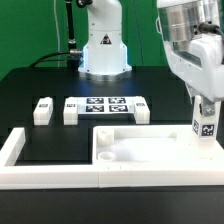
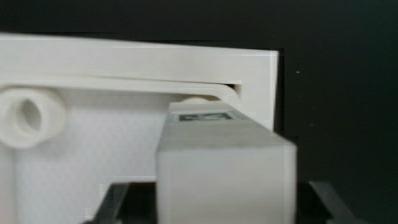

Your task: Assemble desk

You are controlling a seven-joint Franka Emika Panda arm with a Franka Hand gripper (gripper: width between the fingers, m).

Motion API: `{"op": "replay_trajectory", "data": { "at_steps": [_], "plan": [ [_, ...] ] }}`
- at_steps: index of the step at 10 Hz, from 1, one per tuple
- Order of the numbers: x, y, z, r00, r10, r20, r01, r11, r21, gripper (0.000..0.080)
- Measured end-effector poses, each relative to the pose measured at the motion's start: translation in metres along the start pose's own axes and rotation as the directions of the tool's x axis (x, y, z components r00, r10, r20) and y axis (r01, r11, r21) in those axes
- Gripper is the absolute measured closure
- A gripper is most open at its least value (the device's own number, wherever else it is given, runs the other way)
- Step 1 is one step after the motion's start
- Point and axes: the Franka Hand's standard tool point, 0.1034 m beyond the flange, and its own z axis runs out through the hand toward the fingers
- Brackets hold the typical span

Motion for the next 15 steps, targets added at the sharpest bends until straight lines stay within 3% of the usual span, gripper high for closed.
{"op": "replay_trajectory", "data": {
  "at_steps": [1, 3, 4, 5, 9, 11, 12, 15],
  "plan": [
    [0.0, 0.0, 0.0, 1.0, -0.022, 0.0, 0.022, 1.0, 0.0, 0.0504],
    [-0.001, 0.001, 0.0, 0.998, -0.069, -0.004, 0.069, 0.998, -0.003, 0.0268],
    [-0.002, 0.005, 0.003, 0.961, -0.276, -0.031, 0.275, 0.961, -0.03, 0.0188],
    [-0.004, 0.005, 0.003, 0.887, -0.459, -0.047, 0.456, 0.888, -0.051, 0.0188],
    [-0.006, 0.006, 0.003, 0.731, -0.682, -0.036, 0.679, 0.731, -0.065, 0.0151],
    [-0.007, -0.001, -0.004, 0.426, -0.904, -0.025, 0.897, 0.426, -0.118, 0.0151],
    [-0.008, -0.006, -0.004, 0.292, -0.956, -0.022, 0.949, 0.293, -0.114, 0.0151],
    [-0.008, -0.005, -0.003, 0.33, -0.944, -0.024, 0.937, 0.33, -0.114, 0.0176]
  ]
}}
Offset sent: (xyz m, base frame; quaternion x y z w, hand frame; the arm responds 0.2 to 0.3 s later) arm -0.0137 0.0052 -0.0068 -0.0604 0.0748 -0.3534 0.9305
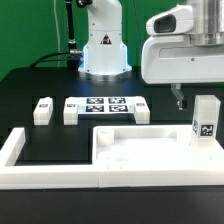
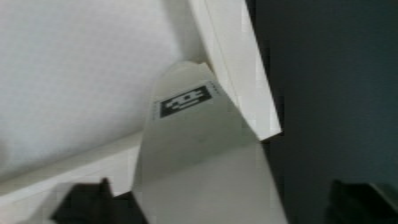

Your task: Assemble desk

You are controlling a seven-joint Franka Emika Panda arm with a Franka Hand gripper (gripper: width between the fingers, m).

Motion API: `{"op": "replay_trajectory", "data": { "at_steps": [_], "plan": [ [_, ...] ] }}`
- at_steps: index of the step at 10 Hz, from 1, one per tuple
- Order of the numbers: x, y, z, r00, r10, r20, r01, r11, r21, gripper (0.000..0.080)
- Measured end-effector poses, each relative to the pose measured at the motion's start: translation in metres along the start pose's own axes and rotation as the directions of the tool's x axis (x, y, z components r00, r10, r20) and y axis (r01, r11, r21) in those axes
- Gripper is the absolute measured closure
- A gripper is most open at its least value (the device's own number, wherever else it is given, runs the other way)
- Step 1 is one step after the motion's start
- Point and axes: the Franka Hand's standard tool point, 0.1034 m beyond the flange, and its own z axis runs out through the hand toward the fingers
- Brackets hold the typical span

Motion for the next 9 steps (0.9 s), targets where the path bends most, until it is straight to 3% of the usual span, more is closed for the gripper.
{"op": "replay_trajectory", "data": {
  "at_steps": [2, 4, 7, 9],
  "plan": [
    [0.0, 0.0, 0.0, 0.991, 0.134, 0.001, -0.134, 0.991, 0.0, 0.0502],
    [0.002, 0.003, 0.001, 0.965, 0.264, -0.001, -0.264, 0.965, -0.001, 0.0502],
    [0.005, 0.01, 0.0, 0.822, 0.57, 0.02, -0.57, 0.822, 0.014, 0.0502],
    [0.004, 0.011, 0.0, 0.476, 0.875, 0.089, -0.879, 0.477, 0.009, 0.0502]
  ]
}}
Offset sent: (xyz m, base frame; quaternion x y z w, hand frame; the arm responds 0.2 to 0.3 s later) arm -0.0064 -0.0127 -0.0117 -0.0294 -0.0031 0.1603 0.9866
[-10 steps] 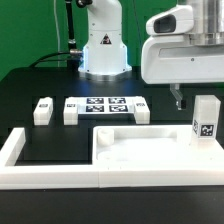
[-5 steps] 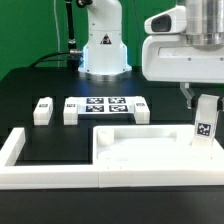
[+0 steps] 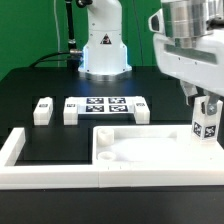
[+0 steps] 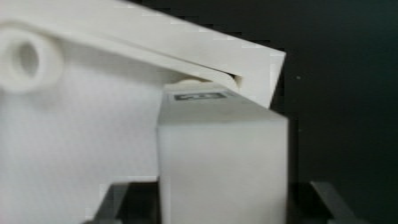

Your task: Assemble desk

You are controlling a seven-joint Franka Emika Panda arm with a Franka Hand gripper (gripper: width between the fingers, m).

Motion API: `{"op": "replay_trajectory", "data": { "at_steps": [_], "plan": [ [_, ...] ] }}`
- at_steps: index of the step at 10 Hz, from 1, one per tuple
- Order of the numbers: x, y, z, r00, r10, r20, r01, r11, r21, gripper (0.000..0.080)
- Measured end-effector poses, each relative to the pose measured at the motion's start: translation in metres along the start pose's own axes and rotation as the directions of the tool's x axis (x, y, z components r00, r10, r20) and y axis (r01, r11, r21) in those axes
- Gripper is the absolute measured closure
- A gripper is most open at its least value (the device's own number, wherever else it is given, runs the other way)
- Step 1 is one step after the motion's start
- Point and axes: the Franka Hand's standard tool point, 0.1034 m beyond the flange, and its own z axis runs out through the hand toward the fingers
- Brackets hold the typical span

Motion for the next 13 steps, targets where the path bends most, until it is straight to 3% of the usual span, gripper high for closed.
{"op": "replay_trajectory", "data": {
  "at_steps": [3, 5, 6, 7, 8, 12, 13],
  "plan": [
    [0.003, 0.001, 0.0, 0.933, 0.354, 0.071, -0.357, 0.933, 0.042, 0.0502],
    [0.001, 0.002, 0.0, 0.932, 0.356, 0.07, -0.359, 0.932, 0.042, 0.0465],
    [0.001, 0.003, 0.001, 0.952, 0.299, 0.061, -0.302, 0.953, 0.039, 0.0465],
    [-0.004, 0.01, 0.004, 0.991, 0.131, 0.013, -0.131, 0.991, -0.007, 0.0272],
    [-0.01, 0.009, 0.007, 0.999, -0.039, -0.013, 0.039, 0.999, -0.022, 0.0173],
    [-0.012, 0.01, 0.009, 0.944, -0.33, -0.006, 0.33, 0.944, -0.027, 0.0152],
    [-0.011, 0.011, 0.01, 0.882, -0.471, -0.014, 0.47, 0.881, -0.048, 0.015]
  ]
}}
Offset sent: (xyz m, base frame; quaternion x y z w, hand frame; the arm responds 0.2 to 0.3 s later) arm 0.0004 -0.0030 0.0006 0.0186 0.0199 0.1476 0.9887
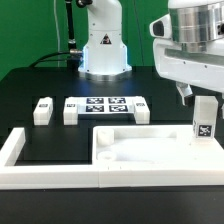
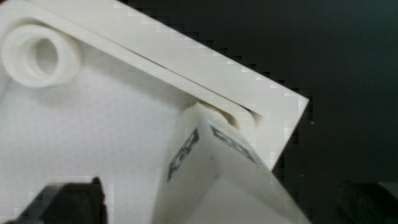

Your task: Assemble desk

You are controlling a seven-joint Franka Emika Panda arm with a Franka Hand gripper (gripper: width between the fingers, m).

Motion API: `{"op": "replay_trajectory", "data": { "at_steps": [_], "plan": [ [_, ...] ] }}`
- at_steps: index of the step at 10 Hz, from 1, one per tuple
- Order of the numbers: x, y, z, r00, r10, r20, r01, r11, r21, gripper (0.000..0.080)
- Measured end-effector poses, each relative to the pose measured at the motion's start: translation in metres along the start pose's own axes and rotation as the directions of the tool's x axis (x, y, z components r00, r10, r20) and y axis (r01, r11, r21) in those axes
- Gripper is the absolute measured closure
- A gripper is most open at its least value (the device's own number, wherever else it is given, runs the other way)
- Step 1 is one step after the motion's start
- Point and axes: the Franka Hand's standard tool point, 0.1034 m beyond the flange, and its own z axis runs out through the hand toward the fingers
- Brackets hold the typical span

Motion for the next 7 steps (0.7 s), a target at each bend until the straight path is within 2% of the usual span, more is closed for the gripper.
{"op": "replay_trajectory", "data": {
  "at_steps": [1, 2, 3, 4, 6, 7],
  "plan": [
    [-0.001, 0.001, 0.0, 0.978, -0.207, -0.023, 0.206, 0.978, -0.038, 0.015],
    [-0.004, -0.008, -0.007, 0.919, -0.391, -0.042, 0.388, 0.919, -0.064, 0.015],
    [-0.007, -0.015, -0.01, 0.898, -0.436, -0.055, 0.432, 0.899, -0.068, 0.015],
    [-0.007, -0.015, -0.009, 0.91, -0.411, -0.052, 0.408, 0.911, -0.064, 0.015],
    [-0.006, -0.014, -0.008, 0.918, -0.393, -0.053, 0.39, 0.919, -0.063, 0.0402],
    [-0.006, -0.013, -0.008, 0.954, -0.294, -0.059, 0.29, 0.955, -0.058, 0.0402]
  ]
}}
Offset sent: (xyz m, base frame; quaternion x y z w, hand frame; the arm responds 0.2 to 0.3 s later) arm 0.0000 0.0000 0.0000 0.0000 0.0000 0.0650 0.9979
